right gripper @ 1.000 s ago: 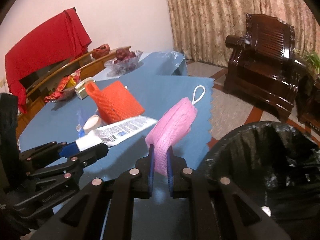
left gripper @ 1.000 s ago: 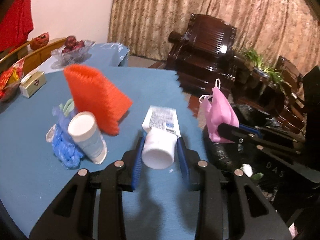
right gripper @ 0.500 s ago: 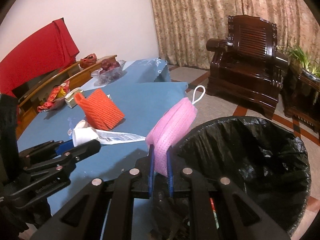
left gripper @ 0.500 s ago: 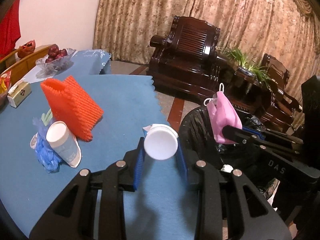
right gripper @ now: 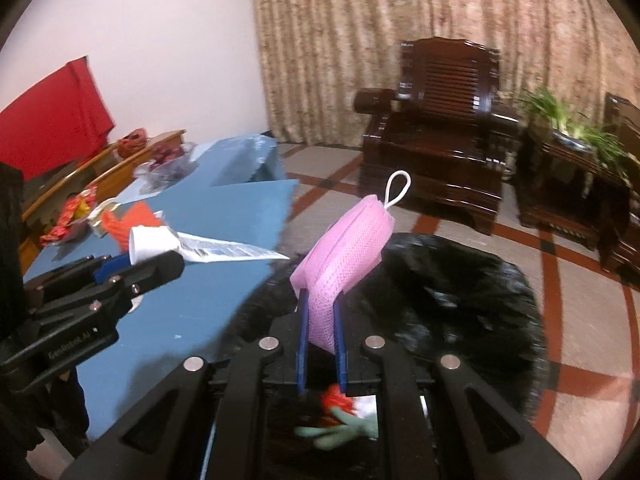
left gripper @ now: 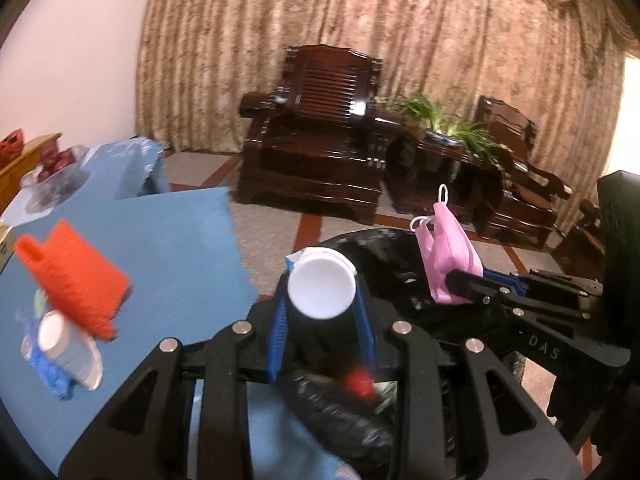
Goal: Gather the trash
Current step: 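Carry tube and mask over the bin and open both tools to drop them, then move both open tools back toward the table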
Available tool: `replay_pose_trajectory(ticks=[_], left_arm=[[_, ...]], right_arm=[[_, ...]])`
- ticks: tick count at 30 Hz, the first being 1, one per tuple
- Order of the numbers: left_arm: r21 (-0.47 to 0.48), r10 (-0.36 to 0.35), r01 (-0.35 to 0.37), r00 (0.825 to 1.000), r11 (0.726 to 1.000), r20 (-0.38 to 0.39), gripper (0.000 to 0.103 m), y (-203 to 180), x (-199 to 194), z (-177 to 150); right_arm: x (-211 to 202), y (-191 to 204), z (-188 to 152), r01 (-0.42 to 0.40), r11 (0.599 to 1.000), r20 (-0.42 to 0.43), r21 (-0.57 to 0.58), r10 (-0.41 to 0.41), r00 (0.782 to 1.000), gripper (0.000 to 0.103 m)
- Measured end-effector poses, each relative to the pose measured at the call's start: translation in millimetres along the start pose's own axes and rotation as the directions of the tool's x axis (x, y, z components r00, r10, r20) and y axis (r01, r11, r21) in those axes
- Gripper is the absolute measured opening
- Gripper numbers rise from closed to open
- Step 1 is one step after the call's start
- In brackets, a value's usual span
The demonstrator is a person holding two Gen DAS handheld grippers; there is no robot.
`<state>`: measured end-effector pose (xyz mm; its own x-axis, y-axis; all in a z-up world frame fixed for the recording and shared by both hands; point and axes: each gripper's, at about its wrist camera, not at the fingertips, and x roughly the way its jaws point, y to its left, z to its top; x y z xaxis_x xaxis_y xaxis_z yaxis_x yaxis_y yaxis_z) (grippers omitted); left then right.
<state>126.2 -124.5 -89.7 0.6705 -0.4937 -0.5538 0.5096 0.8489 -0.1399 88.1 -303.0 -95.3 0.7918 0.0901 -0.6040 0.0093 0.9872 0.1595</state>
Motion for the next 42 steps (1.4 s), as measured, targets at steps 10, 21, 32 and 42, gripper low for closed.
replay_pose_trajectory(ticks=[10, 21, 32, 42], left_arm=[[0.021, -0.116, 0.119, 0.988, 0.993, -0.101, 0.052, -42, 55, 0], [-0.018, -0.020, 0.019, 0.997, 1.000, -0.069, 0.091, -7, 29, -5], [-0.106, 0.191, -0.192, 0.981, 0.976, -0.019, 0.094, 68, -34, -17], [-0.154, 0.377, -0.373, 0.926, 0.915, -0.007, 0.094, 135, -83, -33]], right_arm=[[4, -51, -14, 0.115, 0.990, -0.036, 0.078, -0.112, 0.993, 0.029], [-4, -54, -16, 0.180, 0.980, 0.004, 0.089, -0.181, 0.983, 0.097], [11, 5, -6, 0.069, 0.997, 0.013, 0.023, -0.070, 0.997, 0.097], [39, 79, 3, -0.052, 0.996, 0.013, -0.065, 0.053, 0.998, 0.097]])
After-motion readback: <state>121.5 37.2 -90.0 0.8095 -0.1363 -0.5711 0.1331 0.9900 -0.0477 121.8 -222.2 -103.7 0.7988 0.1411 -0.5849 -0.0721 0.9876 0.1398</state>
